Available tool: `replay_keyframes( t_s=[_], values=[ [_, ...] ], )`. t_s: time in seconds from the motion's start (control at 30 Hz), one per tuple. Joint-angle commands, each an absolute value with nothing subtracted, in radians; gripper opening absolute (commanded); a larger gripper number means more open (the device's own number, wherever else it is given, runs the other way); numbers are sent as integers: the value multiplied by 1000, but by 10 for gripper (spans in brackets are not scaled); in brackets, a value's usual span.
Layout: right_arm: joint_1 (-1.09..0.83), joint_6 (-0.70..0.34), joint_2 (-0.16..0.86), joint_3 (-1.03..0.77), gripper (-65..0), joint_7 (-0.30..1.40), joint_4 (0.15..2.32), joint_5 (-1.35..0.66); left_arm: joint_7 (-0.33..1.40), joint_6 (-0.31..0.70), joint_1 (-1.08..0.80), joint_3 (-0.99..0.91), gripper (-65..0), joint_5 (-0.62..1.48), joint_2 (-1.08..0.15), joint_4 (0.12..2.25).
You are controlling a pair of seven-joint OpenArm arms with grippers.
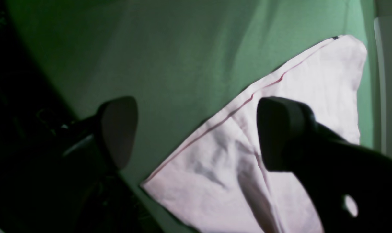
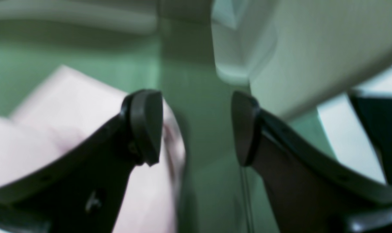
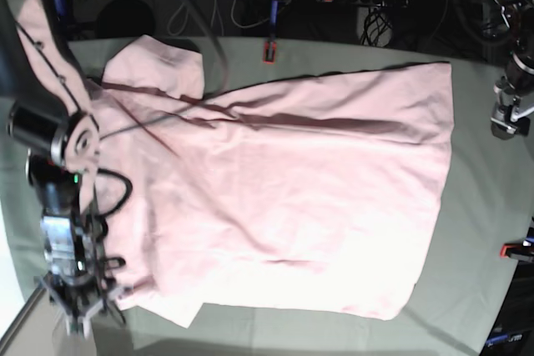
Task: Layout the t-shirt on the table in an organized manner, then fold the t-shirt properly
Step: 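Grasp the shirt corner with the left gripper, right gripper at the collar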
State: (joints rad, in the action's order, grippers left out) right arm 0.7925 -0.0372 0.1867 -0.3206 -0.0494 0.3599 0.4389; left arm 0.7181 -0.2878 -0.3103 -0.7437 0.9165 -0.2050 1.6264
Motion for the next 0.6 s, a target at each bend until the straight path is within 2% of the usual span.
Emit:
replay_keyframes(
  t_s=[0.0,0.17,0.23,0.37,0.47,0.57],
  values=[
    [800,-35,199,-323,-310,-67,410,440,711,-282,-323,-746,-93,924,-222,1639],
    [636,-39,180,-325,-307,-24,647,438,711,-280,-348,-668,-93,924,-222,1653],
    [562,-77,157,-343,-307,19,769,438,711,-280,-387,-647,-93,924,-220,1669],
    [437,-228,71,-478,-309,101,1029,438,710,-280,-438,-593,-93,924,-220,1650],
    [367,-380,-16,-573,-310,150,1199,438,708,-280,-449,-522,-97,917,-220,1638],
    [272,-498,-88,-610,-310,209,1363,438,704,-280,-452,-484,-98,915,-220,1635]
  ],
)
